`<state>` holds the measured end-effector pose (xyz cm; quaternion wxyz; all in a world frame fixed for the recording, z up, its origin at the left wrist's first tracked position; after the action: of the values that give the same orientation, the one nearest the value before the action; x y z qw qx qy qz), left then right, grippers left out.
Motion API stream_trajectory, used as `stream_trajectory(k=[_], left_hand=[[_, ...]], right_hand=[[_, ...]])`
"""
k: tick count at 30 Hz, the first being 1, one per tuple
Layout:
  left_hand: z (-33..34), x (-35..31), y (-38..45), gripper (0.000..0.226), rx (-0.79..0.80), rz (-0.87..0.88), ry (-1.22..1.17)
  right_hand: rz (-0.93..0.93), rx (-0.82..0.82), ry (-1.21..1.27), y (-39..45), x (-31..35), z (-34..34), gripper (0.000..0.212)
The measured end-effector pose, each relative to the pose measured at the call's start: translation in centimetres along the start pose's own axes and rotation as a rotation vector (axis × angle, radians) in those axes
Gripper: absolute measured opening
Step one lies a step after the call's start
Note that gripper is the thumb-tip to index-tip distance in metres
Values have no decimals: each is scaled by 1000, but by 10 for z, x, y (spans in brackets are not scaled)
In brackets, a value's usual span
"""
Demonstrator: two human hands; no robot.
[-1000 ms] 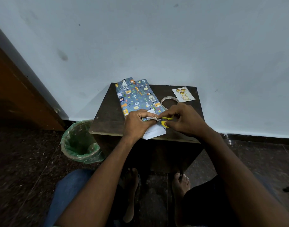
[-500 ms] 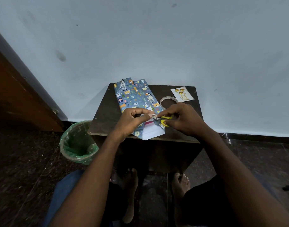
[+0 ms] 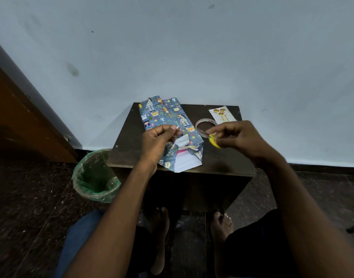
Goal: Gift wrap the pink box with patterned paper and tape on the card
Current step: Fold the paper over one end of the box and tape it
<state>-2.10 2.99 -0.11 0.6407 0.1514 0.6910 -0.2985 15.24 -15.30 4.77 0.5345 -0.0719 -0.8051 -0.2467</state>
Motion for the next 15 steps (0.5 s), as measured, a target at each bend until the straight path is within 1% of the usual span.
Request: stream_trajectory(k=[1, 3, 4, 6, 11, 15], left_hand=[[3, -1, -1, 15, 24, 35, 82], [15, 2, -2, 12, 144, 64, 253], [21, 5, -3, 11, 214, 60, 330], [27, 10, -4, 12, 279, 49, 431], [27, 7, -1, 13, 268, 64, 465], [35, 3, 3, 10, 139, 201, 544]], right_hand=[[23, -60, 24, -1, -4, -9, 30], [70, -155, -26, -1, -16, -21, 27], [96, -183, -76, -1, -21, -21, 25], [132, -205, -169, -1, -30, -17, 22], [167, -236, -364, 6, -34, -2, 20], [228, -318, -497, 8, -31, -4, 16]])
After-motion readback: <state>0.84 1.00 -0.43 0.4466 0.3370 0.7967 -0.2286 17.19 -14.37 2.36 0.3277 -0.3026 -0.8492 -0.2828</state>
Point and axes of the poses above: each hand's wrist, its own y-axis towards the middle knuckle, its own z-axis out of the palm, x = y × z, the point moved 7 cm from there along y, towards the middle knuckle, and after that the axes turned 12 degrees about -z, right-handed, at the moved point
